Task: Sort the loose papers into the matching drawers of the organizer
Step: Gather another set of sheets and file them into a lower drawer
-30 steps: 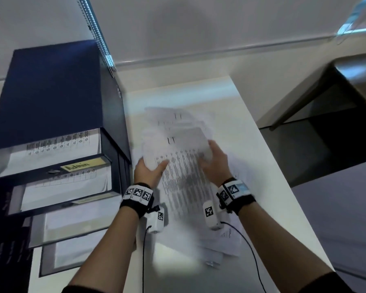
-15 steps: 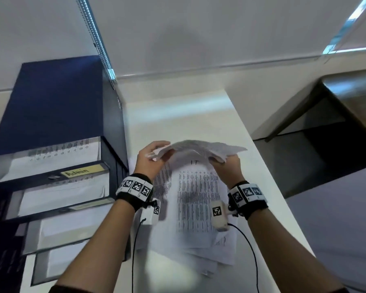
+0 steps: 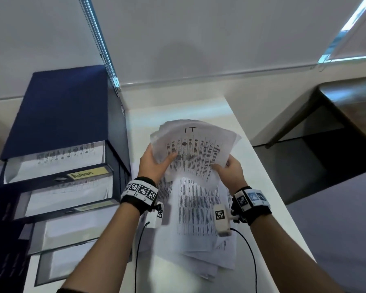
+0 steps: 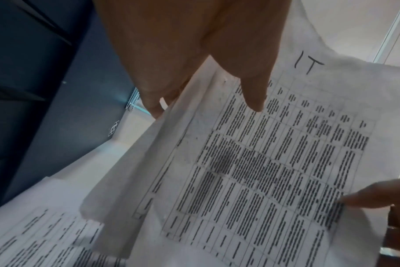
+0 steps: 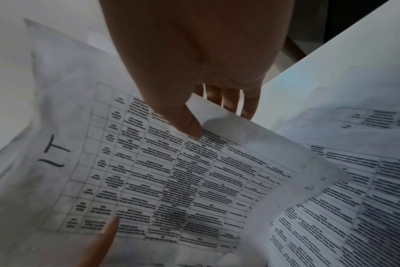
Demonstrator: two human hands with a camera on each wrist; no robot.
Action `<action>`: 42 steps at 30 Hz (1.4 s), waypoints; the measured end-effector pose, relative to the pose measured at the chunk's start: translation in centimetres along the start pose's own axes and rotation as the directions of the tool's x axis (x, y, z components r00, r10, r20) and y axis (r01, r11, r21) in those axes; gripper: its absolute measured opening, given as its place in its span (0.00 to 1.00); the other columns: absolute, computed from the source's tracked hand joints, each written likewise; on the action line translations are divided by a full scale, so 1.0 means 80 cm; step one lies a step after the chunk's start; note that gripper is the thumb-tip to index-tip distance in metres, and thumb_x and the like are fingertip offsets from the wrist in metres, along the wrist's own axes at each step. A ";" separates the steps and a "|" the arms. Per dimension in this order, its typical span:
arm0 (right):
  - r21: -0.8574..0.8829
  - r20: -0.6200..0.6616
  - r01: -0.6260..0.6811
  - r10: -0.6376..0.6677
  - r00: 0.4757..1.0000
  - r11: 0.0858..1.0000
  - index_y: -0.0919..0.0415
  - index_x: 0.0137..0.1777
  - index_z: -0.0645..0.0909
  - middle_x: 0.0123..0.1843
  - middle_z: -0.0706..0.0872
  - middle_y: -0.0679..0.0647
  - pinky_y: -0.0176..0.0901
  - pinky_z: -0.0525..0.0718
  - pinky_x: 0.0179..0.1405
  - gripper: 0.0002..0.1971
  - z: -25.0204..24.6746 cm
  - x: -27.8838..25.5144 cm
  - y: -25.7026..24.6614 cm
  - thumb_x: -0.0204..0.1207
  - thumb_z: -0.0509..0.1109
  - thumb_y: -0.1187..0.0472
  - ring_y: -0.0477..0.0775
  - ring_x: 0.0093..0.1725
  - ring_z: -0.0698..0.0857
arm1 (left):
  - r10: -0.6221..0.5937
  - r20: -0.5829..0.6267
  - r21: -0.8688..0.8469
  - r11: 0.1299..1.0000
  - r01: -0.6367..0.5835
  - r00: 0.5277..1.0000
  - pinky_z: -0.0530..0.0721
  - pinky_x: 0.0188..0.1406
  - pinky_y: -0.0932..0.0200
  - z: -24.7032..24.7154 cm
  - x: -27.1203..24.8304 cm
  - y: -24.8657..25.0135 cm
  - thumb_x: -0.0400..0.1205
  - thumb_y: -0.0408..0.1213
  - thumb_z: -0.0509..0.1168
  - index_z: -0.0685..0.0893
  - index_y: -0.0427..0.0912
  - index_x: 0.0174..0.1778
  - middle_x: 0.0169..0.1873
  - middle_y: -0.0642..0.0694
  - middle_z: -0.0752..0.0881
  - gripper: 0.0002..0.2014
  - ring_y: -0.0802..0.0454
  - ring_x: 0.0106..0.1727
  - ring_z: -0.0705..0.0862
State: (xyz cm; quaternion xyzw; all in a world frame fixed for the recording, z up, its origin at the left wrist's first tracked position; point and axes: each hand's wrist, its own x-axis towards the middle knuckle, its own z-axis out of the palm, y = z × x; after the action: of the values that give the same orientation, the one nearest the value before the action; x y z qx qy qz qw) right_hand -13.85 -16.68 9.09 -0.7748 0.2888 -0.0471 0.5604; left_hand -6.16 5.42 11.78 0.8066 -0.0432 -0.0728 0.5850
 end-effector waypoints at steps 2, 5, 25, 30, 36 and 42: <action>-0.015 -0.009 0.005 -0.005 1.000 1.000 0.57 0.55 0.86 0.51 0.91 0.53 0.60 0.87 0.57 0.12 0.000 -0.002 -0.009 0.74 0.69 0.66 0.57 0.52 0.88 | 0.020 -0.034 -0.054 0.998 -0.022 0.999 0.85 0.51 0.61 -0.003 -0.004 0.006 0.80 0.44 0.73 0.81 0.35 0.67 0.52 0.49 0.89 0.23 0.53 0.52 0.87; -0.003 -0.028 0.048 -0.048 0.998 0.999 0.58 0.49 0.85 0.50 0.91 0.54 0.63 0.87 0.57 0.11 -0.005 -0.004 -0.018 0.70 0.65 0.67 0.60 0.53 0.88 | 0.066 -0.061 -0.123 0.990 -0.073 0.996 0.87 0.47 0.63 -0.008 -0.005 0.015 0.83 0.43 0.70 0.85 0.42 0.59 0.45 0.53 0.90 0.12 0.63 0.45 0.88; 0.082 0.168 0.297 -0.307 0.937 0.951 0.57 0.67 0.76 0.54 0.90 0.51 0.48 0.88 0.49 0.14 0.022 -0.098 -0.089 0.84 0.67 0.60 0.55 0.54 0.90 | 0.112 -0.161 -0.098 0.987 -0.128 0.981 0.84 0.63 0.55 -0.125 -0.086 0.037 0.87 0.49 0.63 0.80 0.48 0.68 0.59 0.55 0.88 0.16 0.63 0.60 0.86; 0.153 0.310 0.362 -0.392 0.866 0.920 0.34 0.83 0.54 0.68 0.77 0.40 0.47 0.76 0.69 0.38 0.070 -0.151 -0.132 0.83 0.69 0.62 0.48 0.64 0.78 | 0.038 -0.211 -0.045 0.998 -0.049 0.977 0.81 0.69 0.43 -0.222 -0.117 0.023 0.83 0.45 0.66 0.60 0.59 0.80 0.72 0.52 0.80 0.31 0.54 0.69 0.82; 0.167 0.631 0.278 -0.319 0.707 0.946 0.42 0.72 0.80 0.75 0.79 0.40 0.55 0.71 0.79 0.22 0.163 -0.204 -0.131 0.80 0.73 0.59 0.43 0.76 0.75 | -0.175 -0.245 0.056 0.979 0.194 0.954 0.76 0.74 0.43 -0.331 -0.186 -0.010 0.82 0.44 0.67 0.61 0.49 0.83 0.72 0.48 0.80 0.34 0.49 0.70 0.81; -0.018 0.859 -0.115 0.074 0.506 0.993 0.53 0.69 0.83 0.72 0.79 0.48 0.39 0.81 0.63 0.19 0.233 -0.276 -0.088 0.80 0.71 0.68 0.50 0.70 0.80 | -0.445 -0.214 0.130 0.869 0.477 0.870 0.79 0.68 0.53 -0.395 -0.264 -0.037 0.82 0.35 0.67 0.72 0.47 0.78 0.68 0.41 0.81 0.27 0.45 0.64 0.83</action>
State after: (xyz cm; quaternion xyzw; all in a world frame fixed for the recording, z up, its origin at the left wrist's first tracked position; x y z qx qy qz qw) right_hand -21.99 11.48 14.10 -0.6682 0.0151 0.3664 0.6474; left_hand -21.73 39.24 20.01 0.8459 0.1969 -0.1343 0.4771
